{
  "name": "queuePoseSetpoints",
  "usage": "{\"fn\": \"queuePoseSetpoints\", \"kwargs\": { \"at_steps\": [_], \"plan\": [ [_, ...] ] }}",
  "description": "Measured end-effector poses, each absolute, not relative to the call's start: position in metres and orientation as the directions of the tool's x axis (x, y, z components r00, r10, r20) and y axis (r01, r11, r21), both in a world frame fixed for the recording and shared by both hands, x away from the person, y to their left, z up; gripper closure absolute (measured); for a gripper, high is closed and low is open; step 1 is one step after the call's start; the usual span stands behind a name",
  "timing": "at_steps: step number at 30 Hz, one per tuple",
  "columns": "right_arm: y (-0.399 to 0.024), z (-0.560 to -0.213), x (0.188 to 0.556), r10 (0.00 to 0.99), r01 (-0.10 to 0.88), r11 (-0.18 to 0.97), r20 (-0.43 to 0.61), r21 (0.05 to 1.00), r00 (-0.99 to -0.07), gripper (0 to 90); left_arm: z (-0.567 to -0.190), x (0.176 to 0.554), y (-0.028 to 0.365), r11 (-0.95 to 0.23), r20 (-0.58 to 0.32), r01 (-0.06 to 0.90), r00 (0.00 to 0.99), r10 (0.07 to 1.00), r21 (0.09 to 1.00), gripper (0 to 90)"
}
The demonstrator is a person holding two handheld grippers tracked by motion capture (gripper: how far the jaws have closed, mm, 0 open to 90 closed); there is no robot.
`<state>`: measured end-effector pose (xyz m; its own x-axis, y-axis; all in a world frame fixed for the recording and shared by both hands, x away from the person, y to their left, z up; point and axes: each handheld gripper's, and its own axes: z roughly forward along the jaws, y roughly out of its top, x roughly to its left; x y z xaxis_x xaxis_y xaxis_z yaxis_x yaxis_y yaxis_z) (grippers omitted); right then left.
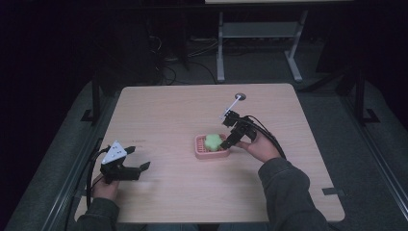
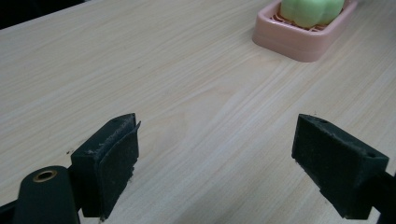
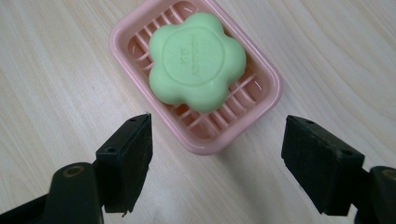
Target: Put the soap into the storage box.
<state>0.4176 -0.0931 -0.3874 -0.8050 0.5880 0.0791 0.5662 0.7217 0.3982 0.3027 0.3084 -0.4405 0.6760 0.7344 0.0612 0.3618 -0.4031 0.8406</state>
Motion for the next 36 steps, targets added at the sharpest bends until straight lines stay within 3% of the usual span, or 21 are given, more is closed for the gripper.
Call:
{"fn": "queuePoseSetpoints", "kwargs": {
  "at_steps": [36],
  "plan": [
    [-0.130, -0.392, 0.401, 0.616, 0.604, 0.692, 0.112, 0.397, -0.780, 24.5, -0.442, 0.303, 0.308, -0.410, 0.063, 0.367, 0.676, 0.734, 0.835, 14.4]
  ]
}}
